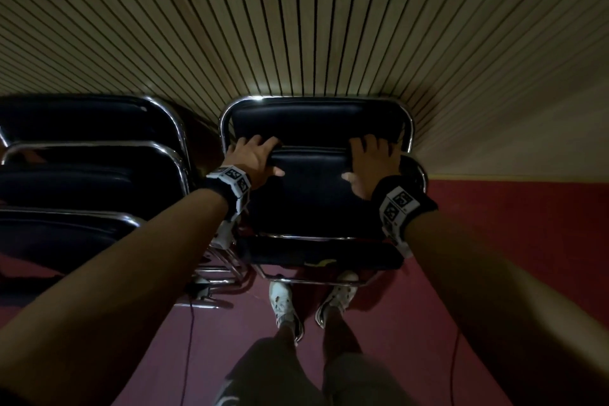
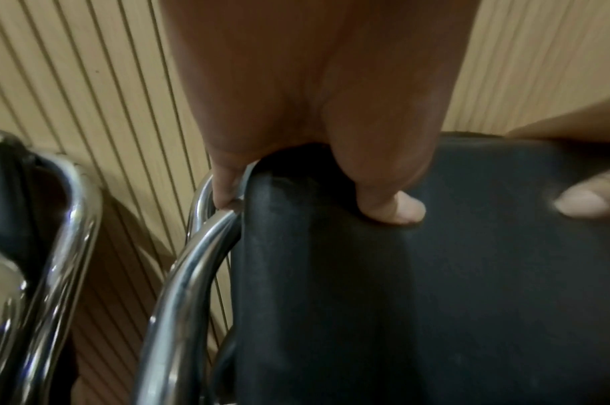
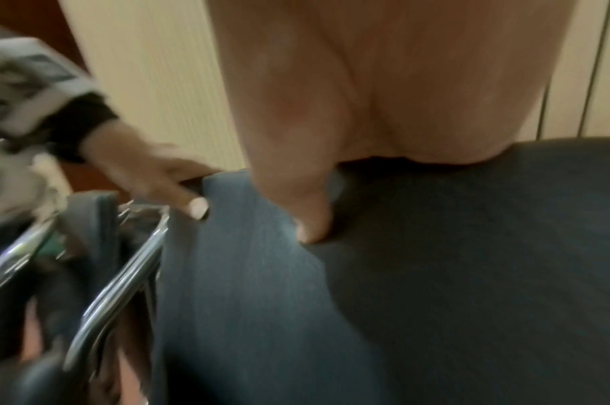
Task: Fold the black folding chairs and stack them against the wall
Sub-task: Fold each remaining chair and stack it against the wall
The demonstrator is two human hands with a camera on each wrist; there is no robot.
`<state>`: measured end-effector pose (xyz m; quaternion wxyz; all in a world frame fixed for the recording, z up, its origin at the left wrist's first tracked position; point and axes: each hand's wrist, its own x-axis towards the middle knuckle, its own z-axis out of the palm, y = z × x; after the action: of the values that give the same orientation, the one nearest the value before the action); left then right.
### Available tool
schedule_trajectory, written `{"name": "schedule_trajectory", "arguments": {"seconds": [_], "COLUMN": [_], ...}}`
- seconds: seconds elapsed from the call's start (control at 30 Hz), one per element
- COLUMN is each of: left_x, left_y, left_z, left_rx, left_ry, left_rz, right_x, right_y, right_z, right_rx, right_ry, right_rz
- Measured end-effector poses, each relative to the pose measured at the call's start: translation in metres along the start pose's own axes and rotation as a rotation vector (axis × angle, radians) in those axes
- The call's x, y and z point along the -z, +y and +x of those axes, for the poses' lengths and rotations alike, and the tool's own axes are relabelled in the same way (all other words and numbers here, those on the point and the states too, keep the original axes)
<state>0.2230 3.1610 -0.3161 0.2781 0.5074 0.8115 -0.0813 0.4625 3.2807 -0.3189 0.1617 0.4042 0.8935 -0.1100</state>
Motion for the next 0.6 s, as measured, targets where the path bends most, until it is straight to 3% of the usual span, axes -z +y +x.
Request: {"name": "schedule_trajectory", "arguments": {"seconds": [0.23, 0.27, 0.37, 0.43, 0.5, 0.6], "left_x": [-0.001, -0.001, -0.003, -0.003, -0.002, -0.001], "left_y": [0.004, 0.004, 0.006, 0.007, 0.008, 0.007], "left_z": [0.003, 0.003, 0.001, -0.003, -0.003, -0.005], "left_rx": [0.048, 0.05, 0.06, 0.072, 0.077, 0.078], "left_ry": [-0.045, -0.044, -0.039, -0.037, -0.04, -0.039], "left_rz": [-0.035, -0.035, -0.044, -0.055, -0.064, -0.082], "right_x": [-0.03, -0.041, -0.073, -0.1, -0.112, -0.115], "right_y": [-0.005, -0.012, -0.029, -0.028, -0.026, -0.022], "right_z": [-0.089, -0.107, -0.143, -0.14, -0.127, -0.11], "right_rx": [0.357, 0.389, 0.316, 0.244, 0.19, 0.164], "right_ry": [0.43, 0.37, -0.291, -0.565, -0.66, -0.657], "right_rz": [0.394, 0.408, 0.306, 0.221, 0.212, 0.188]}}
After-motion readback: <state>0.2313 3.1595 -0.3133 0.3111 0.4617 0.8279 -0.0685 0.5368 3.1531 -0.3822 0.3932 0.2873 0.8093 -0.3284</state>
